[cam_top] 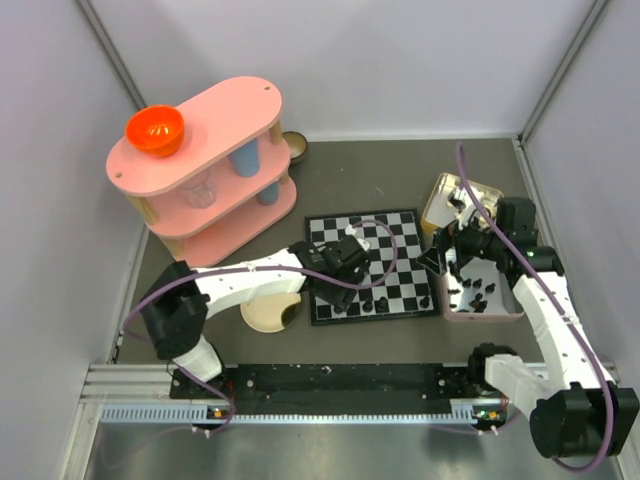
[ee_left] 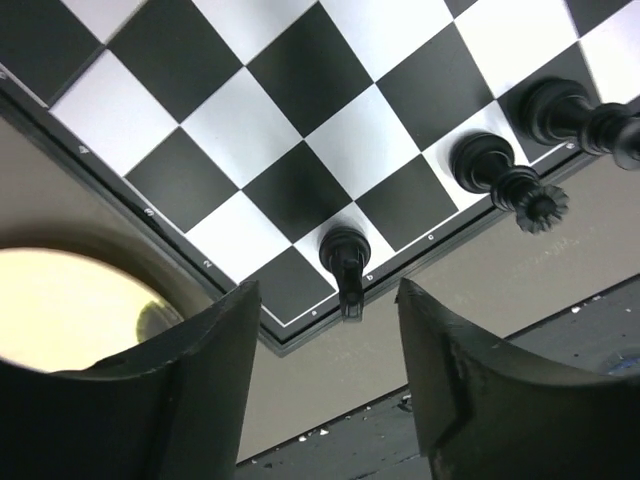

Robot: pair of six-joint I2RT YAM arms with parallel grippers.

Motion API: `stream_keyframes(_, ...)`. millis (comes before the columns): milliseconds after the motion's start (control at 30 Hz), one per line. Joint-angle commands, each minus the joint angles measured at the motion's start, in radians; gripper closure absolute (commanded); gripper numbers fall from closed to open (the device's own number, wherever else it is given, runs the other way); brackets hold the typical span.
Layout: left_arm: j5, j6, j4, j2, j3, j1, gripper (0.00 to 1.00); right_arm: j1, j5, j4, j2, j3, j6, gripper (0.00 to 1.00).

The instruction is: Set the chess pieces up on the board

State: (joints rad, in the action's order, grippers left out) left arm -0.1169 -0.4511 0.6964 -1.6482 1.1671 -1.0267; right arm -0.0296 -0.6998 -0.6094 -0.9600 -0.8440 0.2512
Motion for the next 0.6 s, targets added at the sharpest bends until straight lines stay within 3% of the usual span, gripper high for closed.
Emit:
stream_keyframes(0,-0.058,-0.005,0.005,0.152,0.023,-0.004,0.34,0.011,0.019,-0.024,0.046,-0.018,0.049,0.01)
stream_keyframes(133,-0.099,0.018,-0.023,0.243,0.025,-0.001,0.20,0.025,0.046,-0.108,0.078,-0.039,0.150,0.01)
stream_keyframes(267,-0.171,0.023,-0.116,0.335,0.011,0.019,0.03,0.141,0.075,-0.226,0.044,-0.067,0.214,0.01)
stream_keyframes(367,-0.195,0.012,-0.204,0.442,-0.036,0.063,0.01,0.255,0.072,-0.299,0.001,-0.069,0.270,0.01)
stream_keyframes(567,-0.003,-0.028,-0.492,0.605,-0.204,0.243,0.02,0.356,0.170,-0.355,-0.045,-0.053,0.407,0.03)
